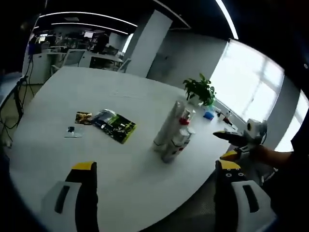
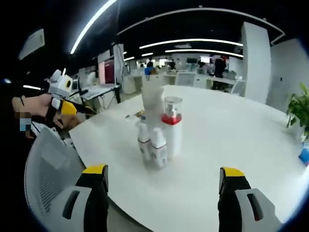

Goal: Arrange the skincare products in the storage area until every visible bottle or jar stands upright without overlapping.

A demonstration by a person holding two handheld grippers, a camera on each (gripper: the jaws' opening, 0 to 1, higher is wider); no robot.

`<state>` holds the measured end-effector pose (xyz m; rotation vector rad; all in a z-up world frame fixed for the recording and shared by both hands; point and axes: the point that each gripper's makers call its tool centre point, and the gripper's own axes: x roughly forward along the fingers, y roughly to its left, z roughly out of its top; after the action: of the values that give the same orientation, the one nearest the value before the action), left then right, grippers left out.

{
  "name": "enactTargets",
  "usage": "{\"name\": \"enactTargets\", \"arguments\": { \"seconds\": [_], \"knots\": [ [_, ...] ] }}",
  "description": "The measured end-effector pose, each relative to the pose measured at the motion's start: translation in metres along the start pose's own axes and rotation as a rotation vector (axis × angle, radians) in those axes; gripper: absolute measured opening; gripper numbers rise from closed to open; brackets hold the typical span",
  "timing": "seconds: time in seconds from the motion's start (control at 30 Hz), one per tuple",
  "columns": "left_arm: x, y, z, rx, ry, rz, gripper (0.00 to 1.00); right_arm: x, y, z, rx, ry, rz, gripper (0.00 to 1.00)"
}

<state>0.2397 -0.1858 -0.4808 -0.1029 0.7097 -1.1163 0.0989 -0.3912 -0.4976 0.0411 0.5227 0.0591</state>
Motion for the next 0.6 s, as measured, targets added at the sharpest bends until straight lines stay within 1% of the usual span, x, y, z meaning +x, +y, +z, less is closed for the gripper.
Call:
{"name": "enactTargets", "arguments": {
  "seconds": [0.13,0.23,0.3,0.47,0.6],
  "knots": [
    [0.014,0.01,0.004,-0.019,0.021,0.011,0.93,0.001,-0.001,-0.001,0.005,0.006,0.005,0.98],
    [0.021,0.01,0.004,-0.027,0.05,0.019,0.93,0.001,0.0,-0.002,0.009,0.012,0.008,0.98],
    [0.028,0.014,0.002,-0.045,0.074,0.023,0.92,0.001,-0.001,-0.003,0.011,0.016,0.003,0.97],
    [0.047,0.028,0.005,-0.093,0.1,0.04,0.88,0.001,-0.004,-0.004,0.027,0.017,-0.008,0.96],
    [0.065,0.037,0.009,-0.085,0.123,0.066,0.87,0.001,-0.006,-0.004,0.033,0.02,-0.014,0.94]
  ]
}}
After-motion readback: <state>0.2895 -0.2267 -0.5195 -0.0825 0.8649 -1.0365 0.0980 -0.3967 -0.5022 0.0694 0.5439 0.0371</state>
